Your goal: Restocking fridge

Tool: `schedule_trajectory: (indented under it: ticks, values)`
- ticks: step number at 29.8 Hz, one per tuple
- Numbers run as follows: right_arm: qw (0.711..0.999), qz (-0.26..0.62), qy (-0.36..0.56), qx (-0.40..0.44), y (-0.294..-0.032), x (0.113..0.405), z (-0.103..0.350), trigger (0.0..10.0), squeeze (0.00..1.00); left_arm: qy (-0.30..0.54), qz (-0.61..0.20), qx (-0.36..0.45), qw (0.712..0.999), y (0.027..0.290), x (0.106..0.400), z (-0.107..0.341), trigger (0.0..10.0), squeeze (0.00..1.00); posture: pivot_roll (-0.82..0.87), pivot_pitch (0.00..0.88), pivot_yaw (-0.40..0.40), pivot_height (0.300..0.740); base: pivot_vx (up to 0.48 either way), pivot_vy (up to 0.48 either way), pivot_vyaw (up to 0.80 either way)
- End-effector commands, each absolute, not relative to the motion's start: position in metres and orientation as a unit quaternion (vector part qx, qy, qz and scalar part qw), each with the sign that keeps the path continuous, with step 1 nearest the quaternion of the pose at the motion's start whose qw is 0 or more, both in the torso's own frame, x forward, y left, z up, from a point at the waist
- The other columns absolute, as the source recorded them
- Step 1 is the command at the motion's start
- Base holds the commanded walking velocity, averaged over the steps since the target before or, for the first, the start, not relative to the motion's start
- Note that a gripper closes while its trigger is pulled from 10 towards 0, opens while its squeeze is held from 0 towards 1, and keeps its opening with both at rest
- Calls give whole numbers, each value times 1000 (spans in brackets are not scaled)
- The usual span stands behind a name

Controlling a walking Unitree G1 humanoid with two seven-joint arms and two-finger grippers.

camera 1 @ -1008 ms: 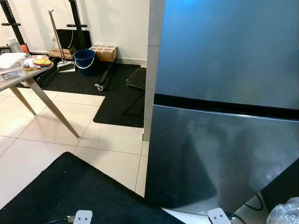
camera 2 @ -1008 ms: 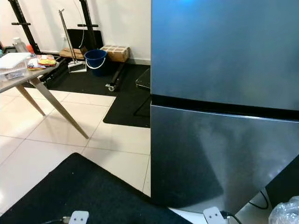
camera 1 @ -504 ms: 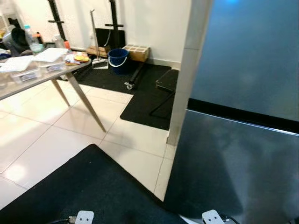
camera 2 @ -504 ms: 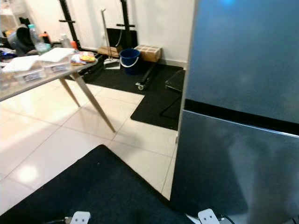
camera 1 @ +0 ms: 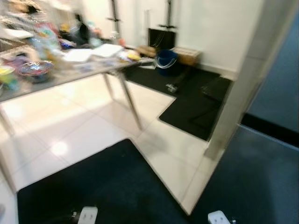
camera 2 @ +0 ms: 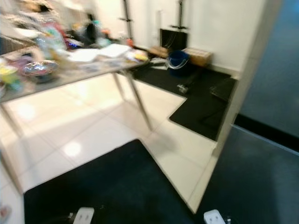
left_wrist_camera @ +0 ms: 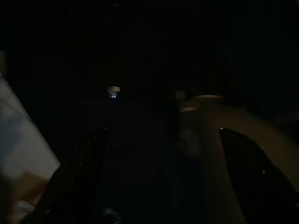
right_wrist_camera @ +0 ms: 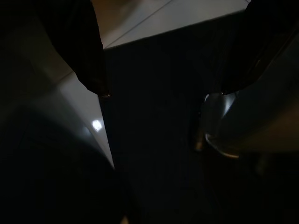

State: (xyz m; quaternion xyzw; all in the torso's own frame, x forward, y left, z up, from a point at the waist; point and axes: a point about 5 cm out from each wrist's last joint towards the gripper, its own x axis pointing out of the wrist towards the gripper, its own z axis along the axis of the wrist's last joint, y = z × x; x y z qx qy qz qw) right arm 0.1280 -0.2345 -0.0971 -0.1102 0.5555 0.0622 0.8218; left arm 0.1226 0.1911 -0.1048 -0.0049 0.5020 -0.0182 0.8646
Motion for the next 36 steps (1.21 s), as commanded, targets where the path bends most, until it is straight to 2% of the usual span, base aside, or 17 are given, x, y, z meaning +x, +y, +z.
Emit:
schedule_trajectory:
  ticks: [1,17,36]
  values:
    - [825,66,551,-103,-227,131,-98,10000,0,502,-11,-3,865,196,125,-104,10000,0,-63,0,-8,740,0,0,763]
    - [823,70,555,-99,-224,126,-100,10000,0,507,-9,-11,862,197,121,-105,10000,0,-58,0,-5,740,0,0,751]
    - [818,74,560,-112,-222,122,-102,10000,0,511,1,-23,859,201,118,-105,10000,0,-40,0,-5,740,0,0,0]
